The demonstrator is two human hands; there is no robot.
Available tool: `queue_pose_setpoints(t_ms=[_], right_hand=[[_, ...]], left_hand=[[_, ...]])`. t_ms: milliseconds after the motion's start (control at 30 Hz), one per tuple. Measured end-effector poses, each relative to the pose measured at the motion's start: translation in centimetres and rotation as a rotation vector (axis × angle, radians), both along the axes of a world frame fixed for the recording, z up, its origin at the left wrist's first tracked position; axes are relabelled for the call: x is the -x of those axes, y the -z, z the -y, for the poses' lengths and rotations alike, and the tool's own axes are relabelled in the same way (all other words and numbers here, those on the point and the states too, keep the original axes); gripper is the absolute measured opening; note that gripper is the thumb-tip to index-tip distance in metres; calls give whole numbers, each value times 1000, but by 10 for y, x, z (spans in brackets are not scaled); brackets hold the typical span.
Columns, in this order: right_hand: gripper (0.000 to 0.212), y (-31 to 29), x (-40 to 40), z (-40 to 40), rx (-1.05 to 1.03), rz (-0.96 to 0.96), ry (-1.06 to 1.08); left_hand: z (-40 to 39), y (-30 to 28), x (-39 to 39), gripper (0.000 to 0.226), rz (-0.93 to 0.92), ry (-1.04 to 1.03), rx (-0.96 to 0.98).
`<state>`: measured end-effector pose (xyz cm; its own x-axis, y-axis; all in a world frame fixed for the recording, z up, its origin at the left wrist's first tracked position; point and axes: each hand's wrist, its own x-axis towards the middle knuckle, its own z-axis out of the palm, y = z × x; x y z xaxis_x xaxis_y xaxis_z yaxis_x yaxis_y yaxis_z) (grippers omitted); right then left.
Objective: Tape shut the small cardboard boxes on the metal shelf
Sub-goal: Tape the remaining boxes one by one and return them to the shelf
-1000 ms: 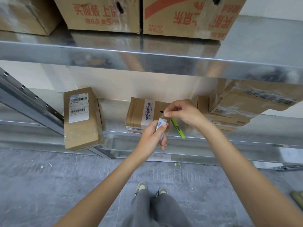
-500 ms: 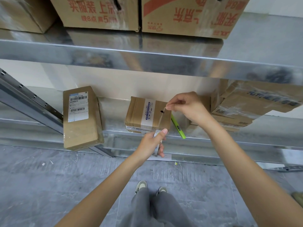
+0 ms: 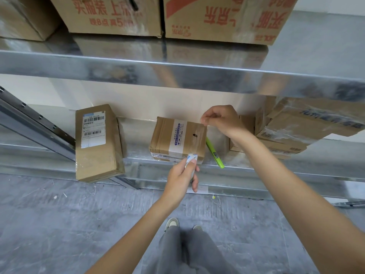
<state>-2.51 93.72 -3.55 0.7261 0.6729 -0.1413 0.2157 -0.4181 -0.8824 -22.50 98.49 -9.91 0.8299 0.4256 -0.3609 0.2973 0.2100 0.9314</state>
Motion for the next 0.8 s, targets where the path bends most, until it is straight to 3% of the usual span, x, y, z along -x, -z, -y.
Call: queue_pose_setpoints(t_ms=[300,800], right_hand=[[6,14,-15,-14,8,27,-43],[9,51,-39,-39,200,-26,-45]], left_hand=[[-3,-1,-16,39,-238,-39,8],[-10,-25,-43,44,-329,-108,76]])
